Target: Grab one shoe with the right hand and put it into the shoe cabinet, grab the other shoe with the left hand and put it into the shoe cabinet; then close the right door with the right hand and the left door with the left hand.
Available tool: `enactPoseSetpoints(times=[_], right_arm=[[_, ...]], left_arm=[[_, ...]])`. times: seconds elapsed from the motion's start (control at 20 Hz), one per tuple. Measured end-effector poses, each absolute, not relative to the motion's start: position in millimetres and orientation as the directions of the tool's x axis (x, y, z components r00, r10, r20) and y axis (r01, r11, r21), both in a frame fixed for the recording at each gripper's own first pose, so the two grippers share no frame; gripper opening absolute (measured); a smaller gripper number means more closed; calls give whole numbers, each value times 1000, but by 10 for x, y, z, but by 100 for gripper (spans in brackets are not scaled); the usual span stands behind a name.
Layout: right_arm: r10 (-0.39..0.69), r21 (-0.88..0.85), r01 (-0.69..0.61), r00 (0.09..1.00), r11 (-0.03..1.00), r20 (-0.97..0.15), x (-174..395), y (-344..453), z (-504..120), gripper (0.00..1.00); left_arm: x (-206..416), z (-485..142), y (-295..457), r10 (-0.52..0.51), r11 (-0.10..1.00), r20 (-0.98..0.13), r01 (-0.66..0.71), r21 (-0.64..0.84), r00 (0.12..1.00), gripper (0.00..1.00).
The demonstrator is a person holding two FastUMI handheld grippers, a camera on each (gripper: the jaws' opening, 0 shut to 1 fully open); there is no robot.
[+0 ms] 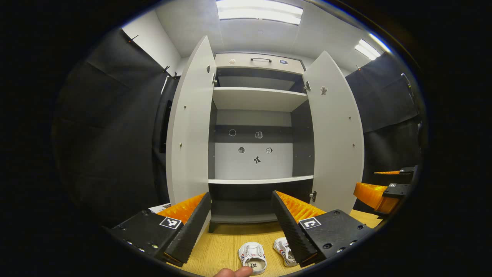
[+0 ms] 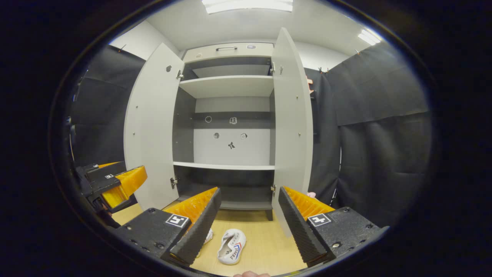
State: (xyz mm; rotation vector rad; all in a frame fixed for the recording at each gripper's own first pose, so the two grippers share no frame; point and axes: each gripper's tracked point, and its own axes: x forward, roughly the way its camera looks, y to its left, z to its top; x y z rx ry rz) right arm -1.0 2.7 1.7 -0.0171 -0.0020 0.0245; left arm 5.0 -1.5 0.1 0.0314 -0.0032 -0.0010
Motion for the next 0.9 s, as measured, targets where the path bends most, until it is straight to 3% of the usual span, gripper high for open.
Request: enactPoseSetpoints(times=[0.4,0.5,0.6,0.9], right_arm=[[22,-24,-22,1000,999,-6,17,32,-10,94],[21,-20,-21,1000,1000,-8,32,32,-14,98],[20,-18,-20,1000,1000,-8,46,32,-9,94],[17,-17,-17,1000,1000,-11,94,33,-14,98]], left_arm=[[103,-34,-16,-4,1000,-1,4,30,1000,95],[122,-48,-14,-6,1000,-3,7,29,1000,95],[135,-46,-22,-7,999,-1,7,31,1000,95],[172,-52,-37,-11,999,0,11,33,1000,95]])
